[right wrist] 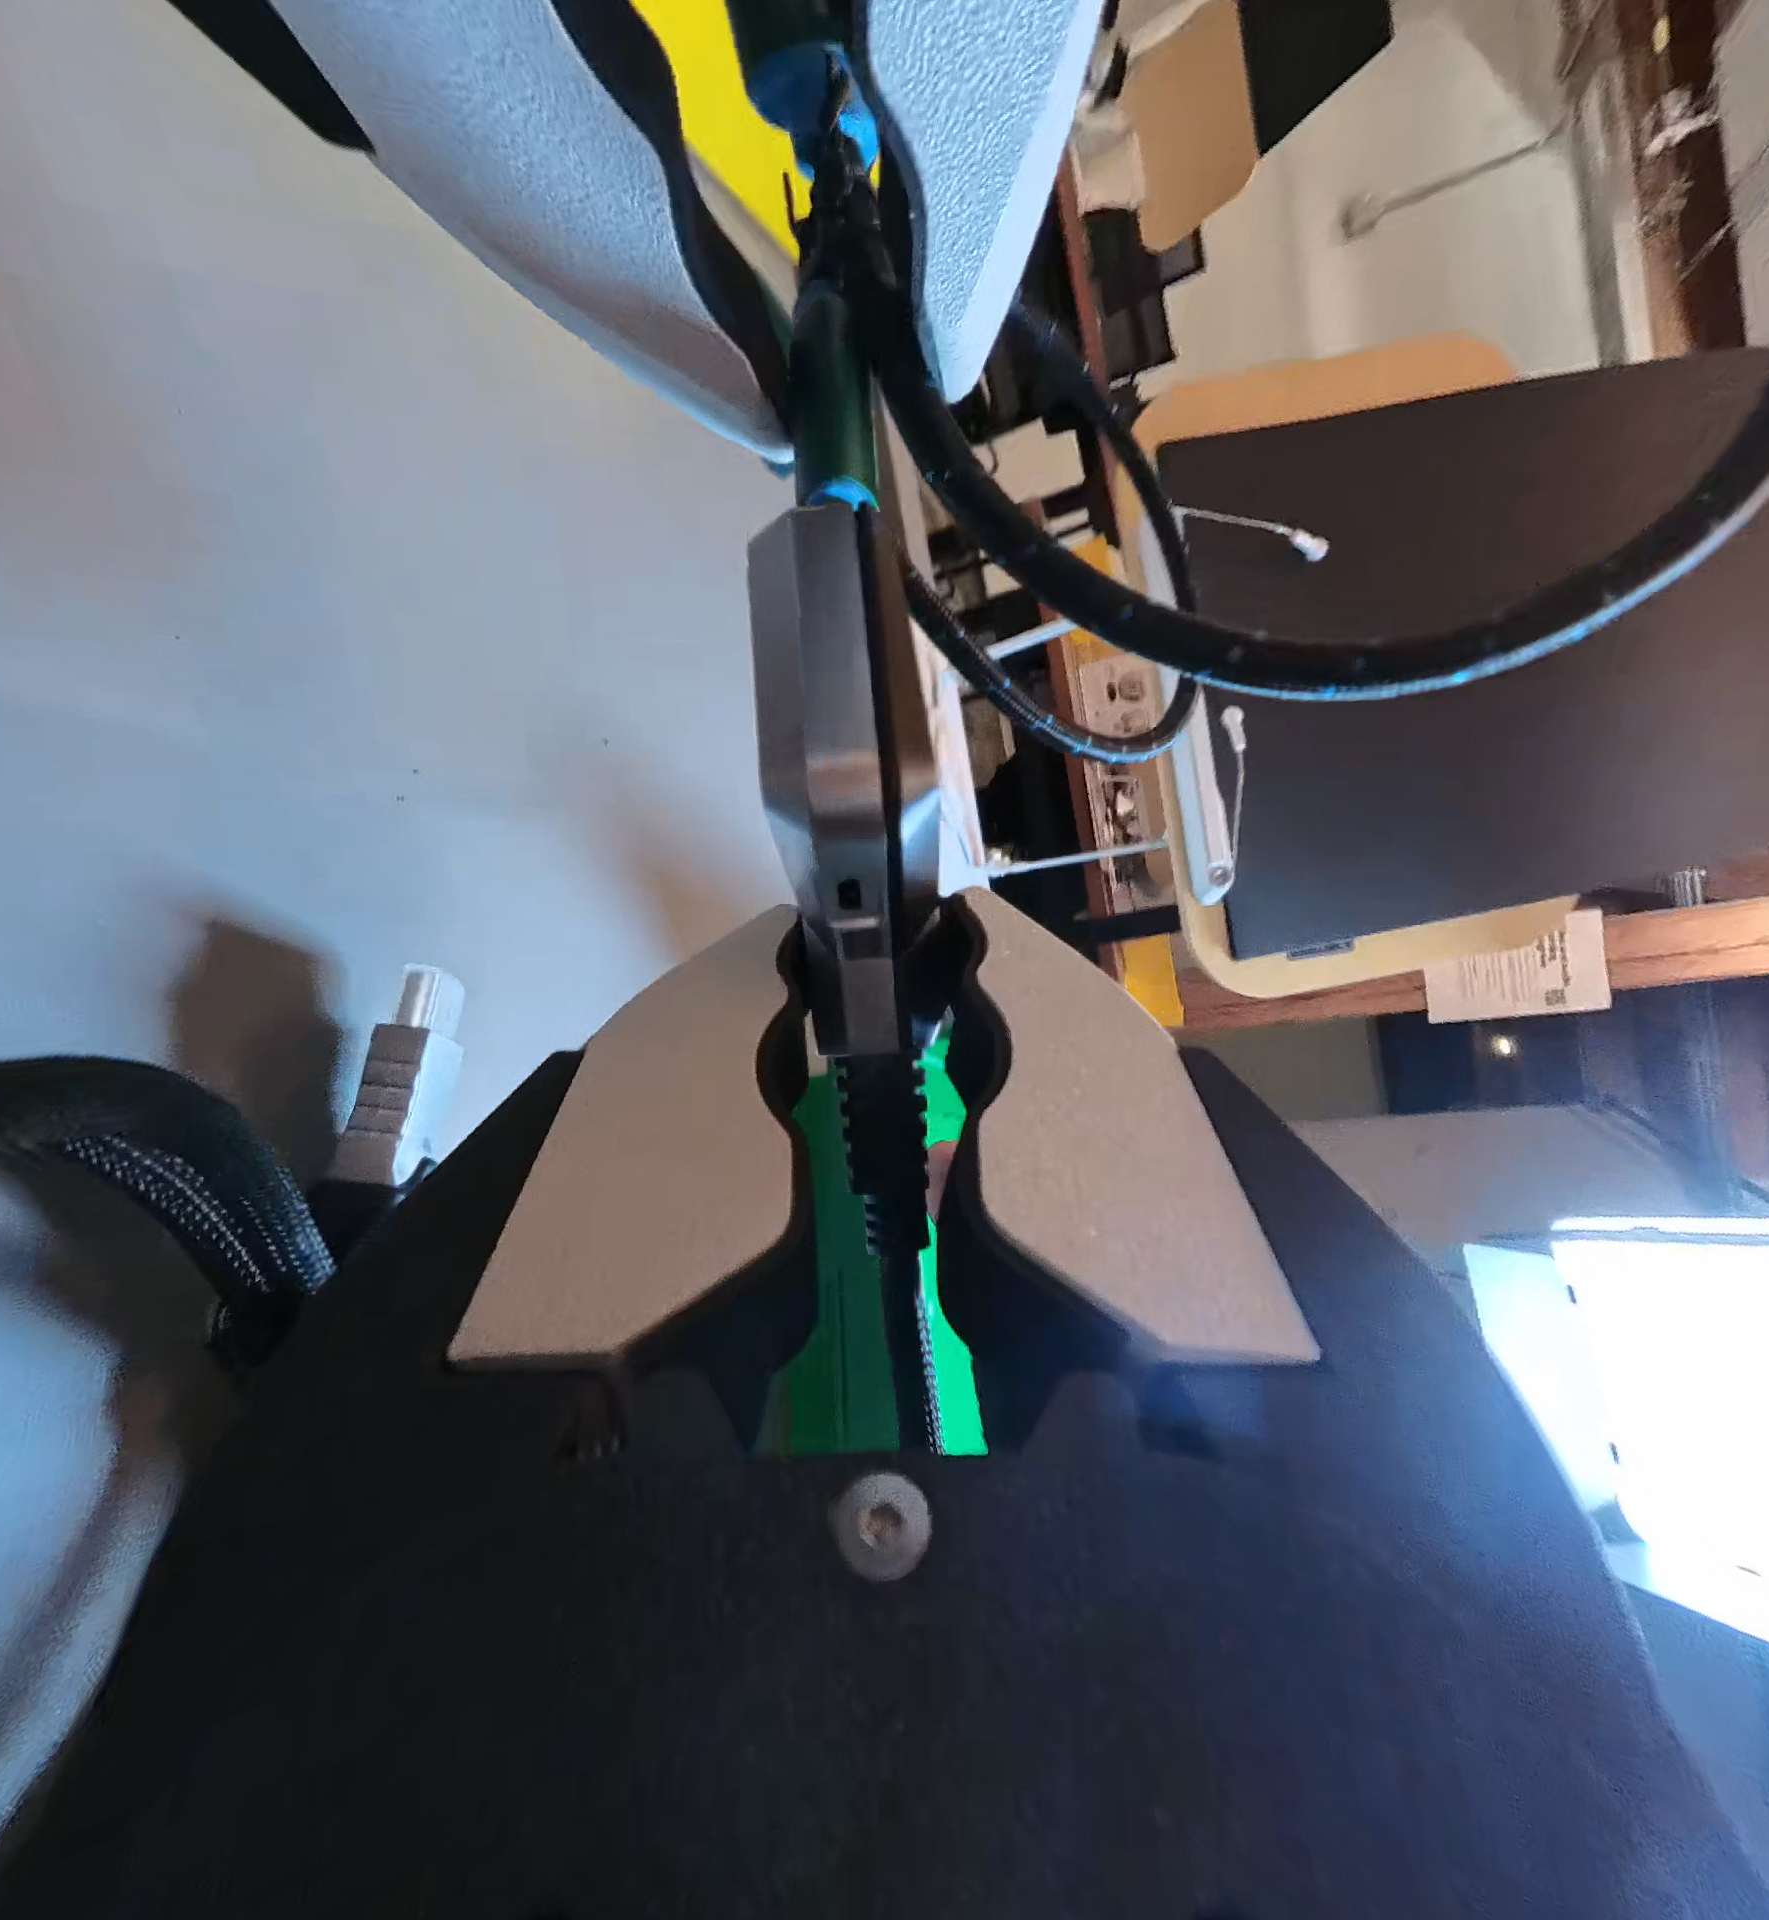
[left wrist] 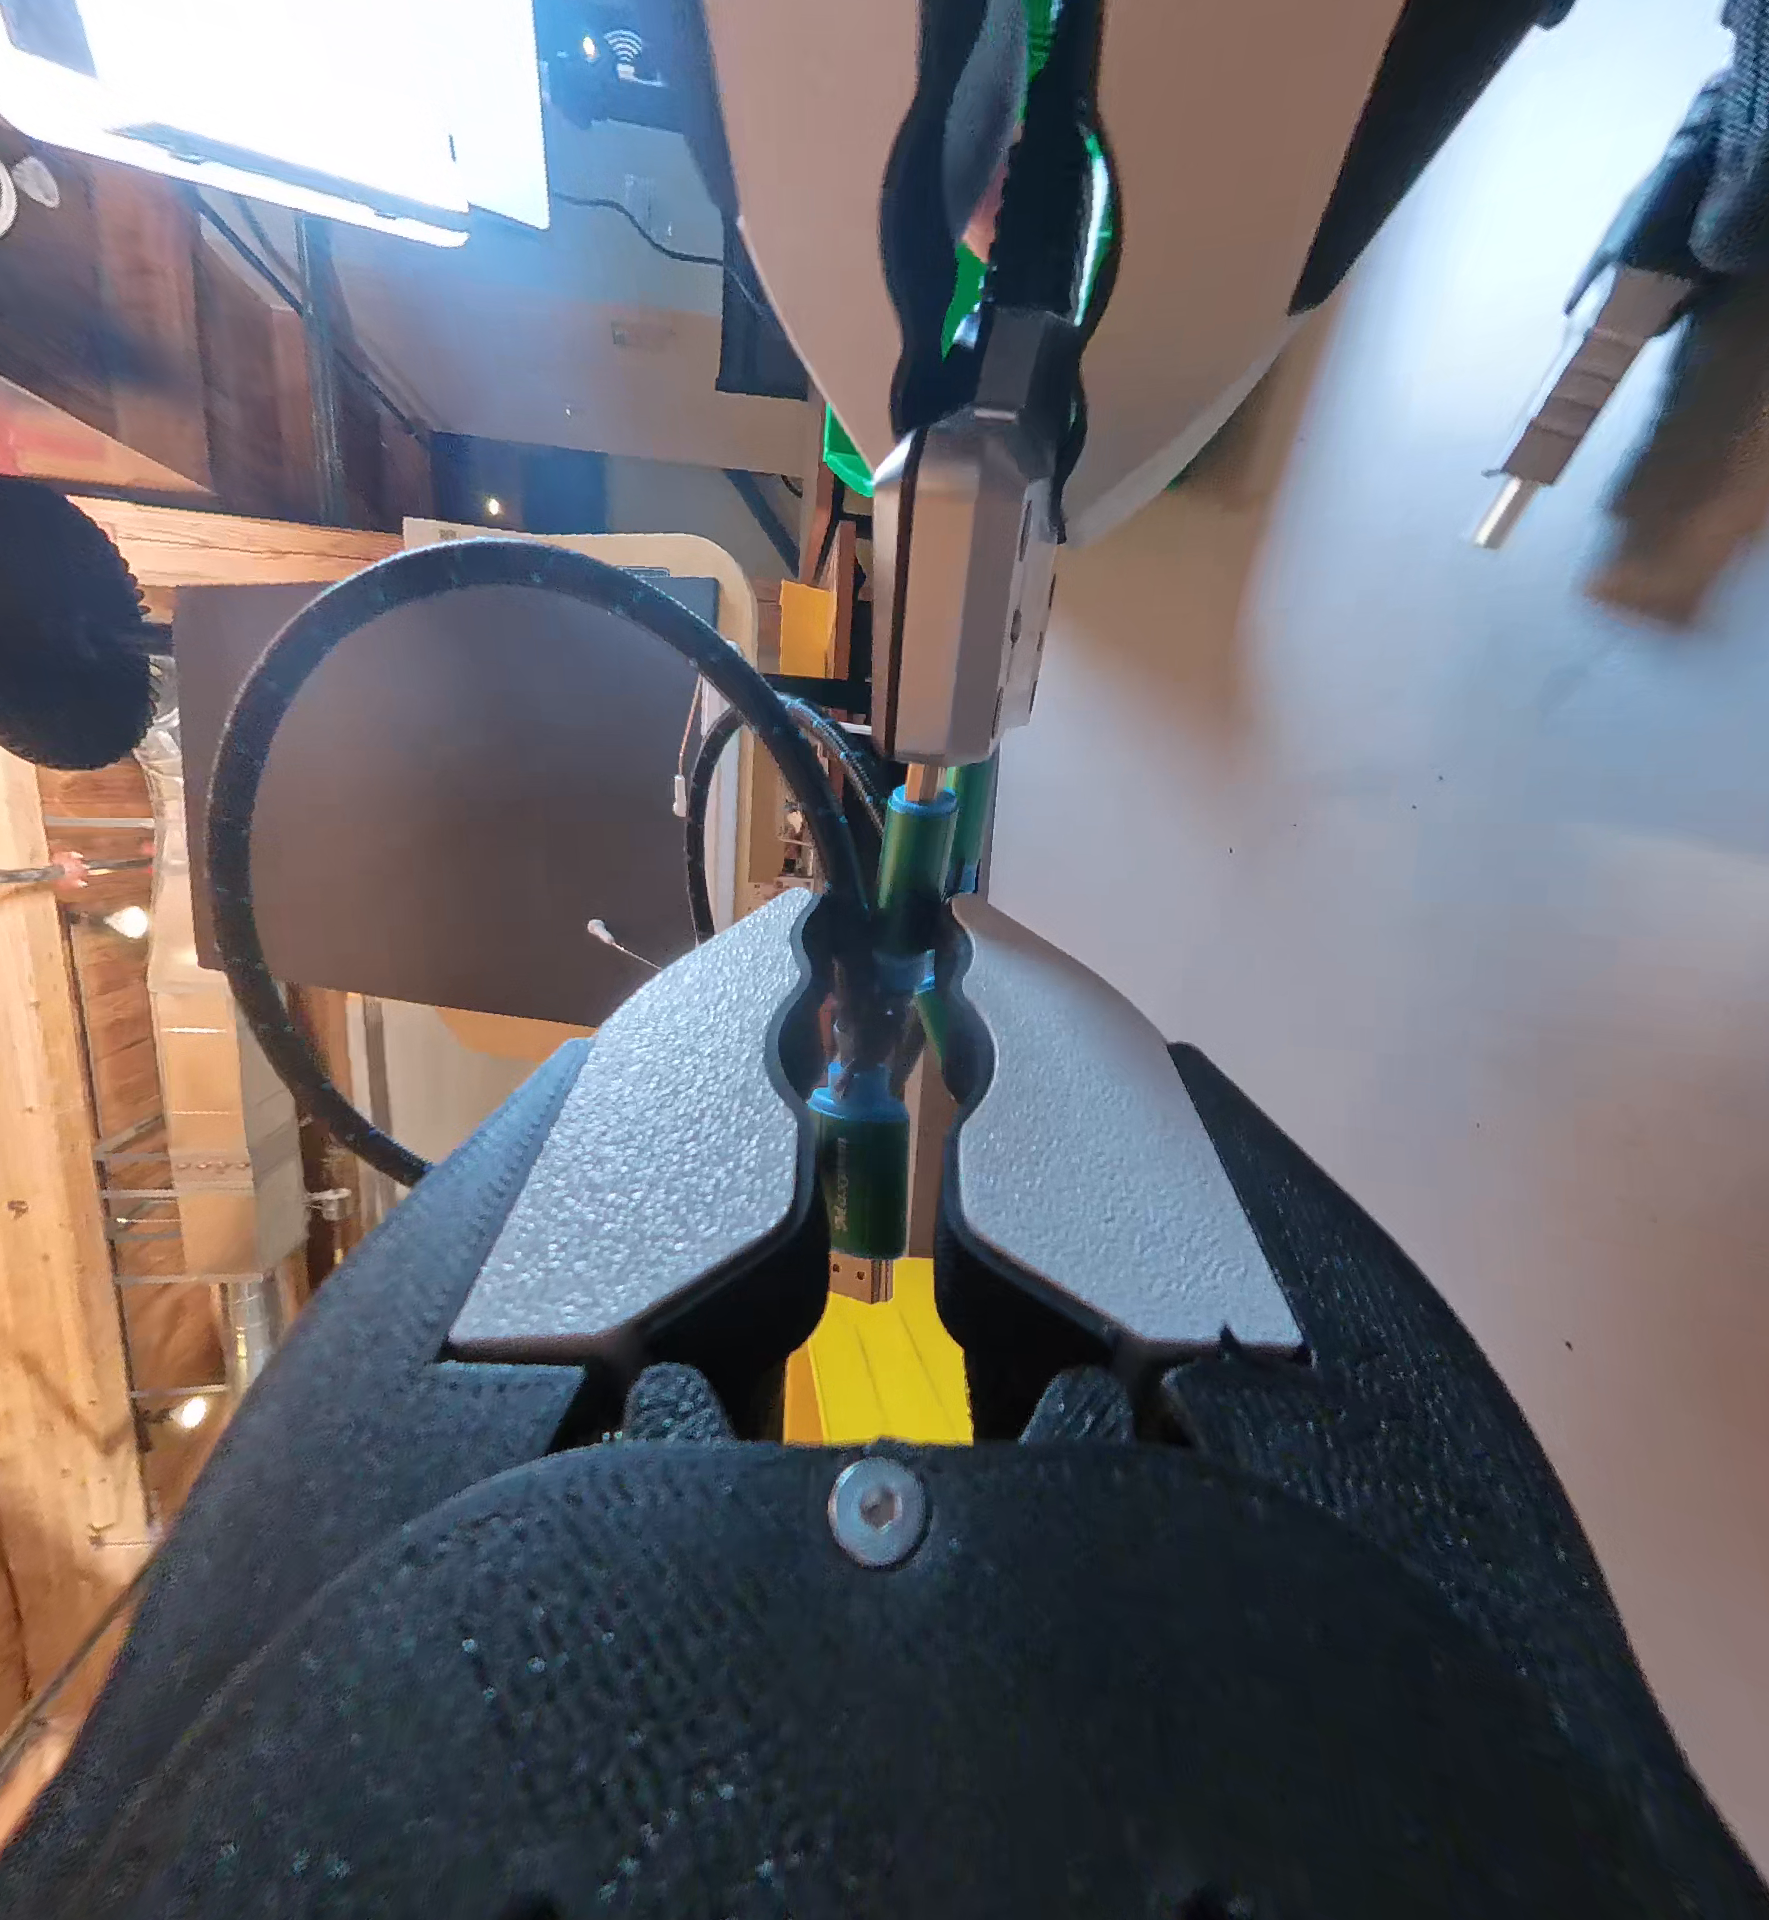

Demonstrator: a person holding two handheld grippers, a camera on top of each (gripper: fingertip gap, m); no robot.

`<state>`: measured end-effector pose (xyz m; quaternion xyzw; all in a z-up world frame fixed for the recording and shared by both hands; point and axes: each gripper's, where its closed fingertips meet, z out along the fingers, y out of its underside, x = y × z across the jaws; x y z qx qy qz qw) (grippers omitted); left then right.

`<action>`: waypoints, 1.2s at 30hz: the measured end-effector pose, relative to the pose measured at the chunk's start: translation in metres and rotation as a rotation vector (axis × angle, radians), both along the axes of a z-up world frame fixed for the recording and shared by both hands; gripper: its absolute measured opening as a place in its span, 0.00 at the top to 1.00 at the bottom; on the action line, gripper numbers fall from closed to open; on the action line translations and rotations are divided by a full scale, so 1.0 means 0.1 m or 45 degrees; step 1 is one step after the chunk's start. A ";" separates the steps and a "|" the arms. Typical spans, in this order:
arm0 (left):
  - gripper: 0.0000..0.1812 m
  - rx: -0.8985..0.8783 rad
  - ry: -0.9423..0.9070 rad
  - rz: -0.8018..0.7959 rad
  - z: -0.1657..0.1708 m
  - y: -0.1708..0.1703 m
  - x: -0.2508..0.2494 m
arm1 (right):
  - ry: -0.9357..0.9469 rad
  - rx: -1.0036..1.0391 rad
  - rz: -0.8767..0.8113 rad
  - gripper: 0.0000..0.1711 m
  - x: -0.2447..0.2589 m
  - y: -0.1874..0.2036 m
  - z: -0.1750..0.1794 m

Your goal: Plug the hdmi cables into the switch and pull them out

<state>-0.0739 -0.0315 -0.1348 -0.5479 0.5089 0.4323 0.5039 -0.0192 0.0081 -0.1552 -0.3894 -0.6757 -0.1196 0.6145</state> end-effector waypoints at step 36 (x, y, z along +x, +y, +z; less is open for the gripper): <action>0.89 -0.317 -0.185 -0.091 -0.29 -0.02 0.07 | -0.023 -0.090 0.281 0.87 -0.25 -0.33 -0.11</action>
